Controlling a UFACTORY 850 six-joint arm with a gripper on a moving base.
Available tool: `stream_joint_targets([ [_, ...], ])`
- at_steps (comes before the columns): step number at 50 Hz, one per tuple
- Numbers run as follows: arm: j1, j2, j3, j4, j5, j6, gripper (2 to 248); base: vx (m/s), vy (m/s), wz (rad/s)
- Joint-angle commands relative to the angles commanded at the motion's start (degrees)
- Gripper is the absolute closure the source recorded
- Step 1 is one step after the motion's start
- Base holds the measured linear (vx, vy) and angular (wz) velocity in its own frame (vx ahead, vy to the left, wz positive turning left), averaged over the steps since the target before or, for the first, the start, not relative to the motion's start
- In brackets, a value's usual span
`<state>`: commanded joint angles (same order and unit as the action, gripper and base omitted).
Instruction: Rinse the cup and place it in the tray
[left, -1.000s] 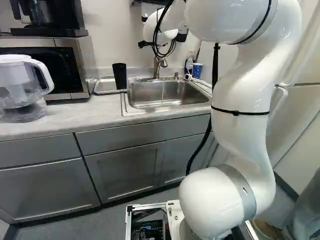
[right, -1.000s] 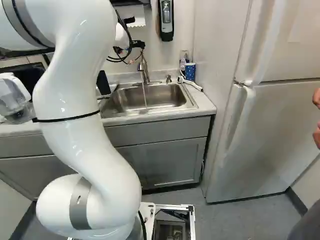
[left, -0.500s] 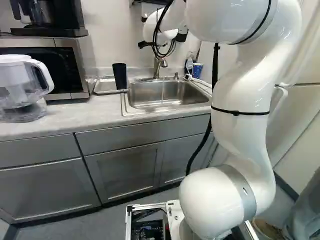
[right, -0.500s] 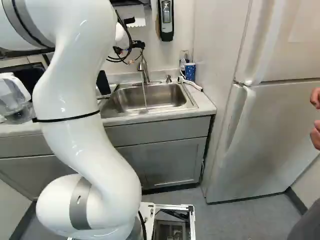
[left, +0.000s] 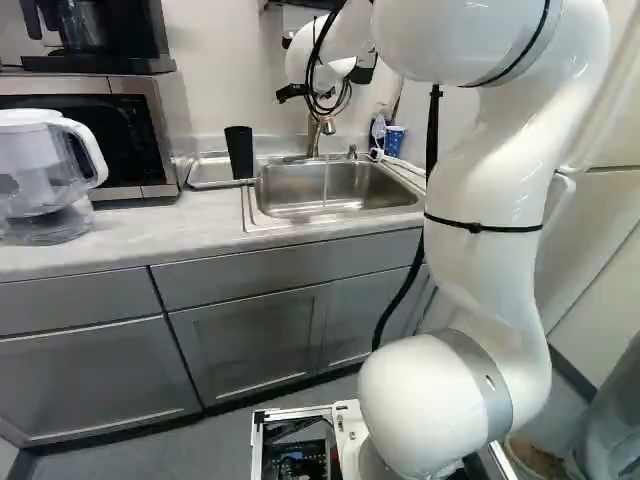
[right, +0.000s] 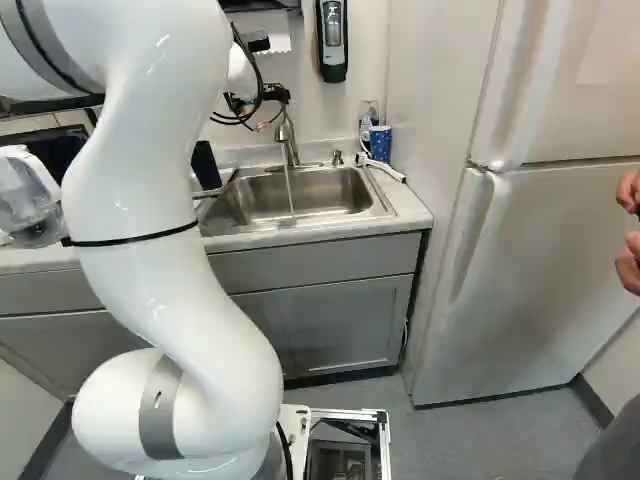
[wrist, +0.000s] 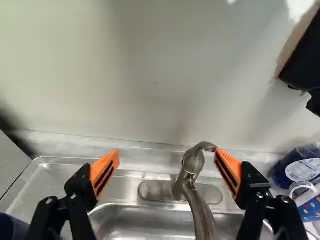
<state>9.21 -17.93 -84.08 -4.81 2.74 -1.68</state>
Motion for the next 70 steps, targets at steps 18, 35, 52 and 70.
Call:
stream_joint_targets([
  [18, 0.4, 1.37, 1.58, 0.0, -1.08, 0.0, 3, 0.0, 0.0, 0.0],
  [35, 0.5, 1.99, 1.72, 0.0, -1.08, 0.0, 3, 0.0, 0.0, 0.0],
  [52, 0.5, 2.73, 0.58, 0.0, -1.05, 0.0, 3, 0.0, 0.0, 0.0],
  [70, 0.44, 2.34, -0.81, 0.0, -0.81, 0.0, 3, 0.0, 0.0, 0.0],
])
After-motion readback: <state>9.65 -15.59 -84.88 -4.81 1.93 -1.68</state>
